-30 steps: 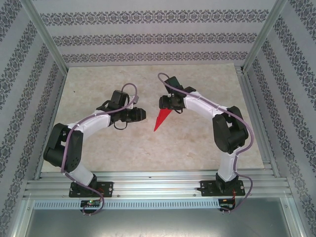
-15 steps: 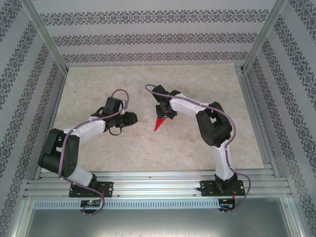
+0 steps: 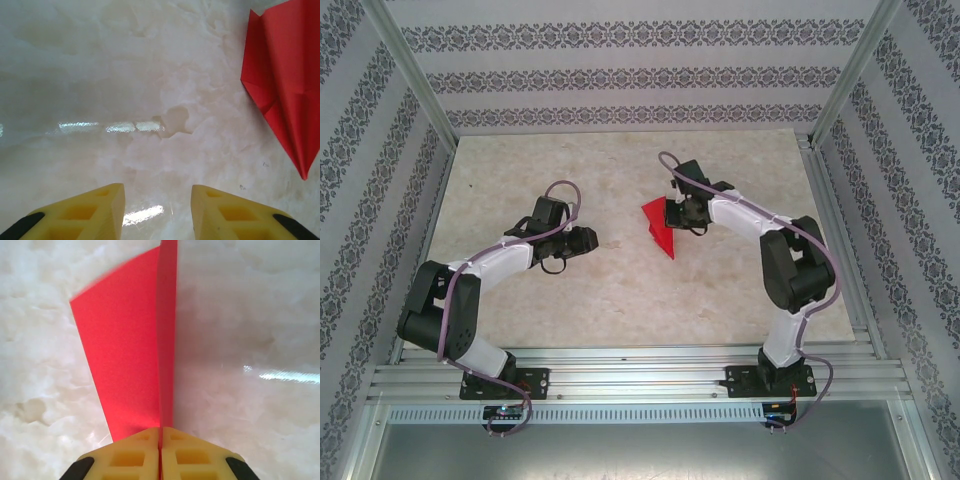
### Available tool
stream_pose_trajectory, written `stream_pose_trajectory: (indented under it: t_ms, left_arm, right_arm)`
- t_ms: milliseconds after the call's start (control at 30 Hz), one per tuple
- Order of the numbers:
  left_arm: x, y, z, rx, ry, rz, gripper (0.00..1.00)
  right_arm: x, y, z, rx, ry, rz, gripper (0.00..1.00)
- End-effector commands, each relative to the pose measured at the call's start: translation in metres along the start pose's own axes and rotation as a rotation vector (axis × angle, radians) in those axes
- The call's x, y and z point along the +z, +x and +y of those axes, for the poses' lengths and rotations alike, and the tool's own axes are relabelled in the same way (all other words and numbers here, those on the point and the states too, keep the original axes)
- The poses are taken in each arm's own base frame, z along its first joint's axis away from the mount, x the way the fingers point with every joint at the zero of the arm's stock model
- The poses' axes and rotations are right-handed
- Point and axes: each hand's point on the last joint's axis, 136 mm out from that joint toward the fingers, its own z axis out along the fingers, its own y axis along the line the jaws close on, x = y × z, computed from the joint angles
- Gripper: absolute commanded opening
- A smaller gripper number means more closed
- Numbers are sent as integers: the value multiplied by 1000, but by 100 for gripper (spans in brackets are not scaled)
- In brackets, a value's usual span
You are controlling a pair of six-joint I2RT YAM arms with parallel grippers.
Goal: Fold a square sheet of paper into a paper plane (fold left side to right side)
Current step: Move the paper plane to the center of the table.
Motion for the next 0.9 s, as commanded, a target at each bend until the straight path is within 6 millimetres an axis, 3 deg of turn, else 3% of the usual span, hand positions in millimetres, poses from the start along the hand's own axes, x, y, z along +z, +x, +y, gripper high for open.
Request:
stream_pose_trajectory:
  t_ms: [0,133,233,300,367,467,567,700,867]
  left_arm:
    - [-7,-12,-5,16,1,-29,41]
    - [-5,-12,-7,14,9,-24,40]
    - [-4,-12,-8,16,17,-16,41]
    - [-4,-13,-9,17,17,-14,41]
    - [-5,-14,-10,22,15,-12,41]
    - [-7,-17,-11,35,7,-17,42]
    - [-9,-20,-12,40,4,-31,43]
    - [-8,-22,-9,37,-7,-40,46]
    - [-7,-21,-7,32,-16,-43,49]
  right_arm:
    - [-13,-5,6,-65,-125,-32,12]
    - [3,7,-23,8,-153,0,14]
    - [11,16,-49,34,-74,33,18]
    - [5,17,-63,24,15,31,24]
    - [-14,11,-67,-15,98,0,31]
    - [-39,9,-62,-122,220,-13,41]
    - [-51,18,-43,-237,265,8,42]
    - [-43,38,-10,-359,264,46,44]
    - [-18,53,0,-498,370,130,47]
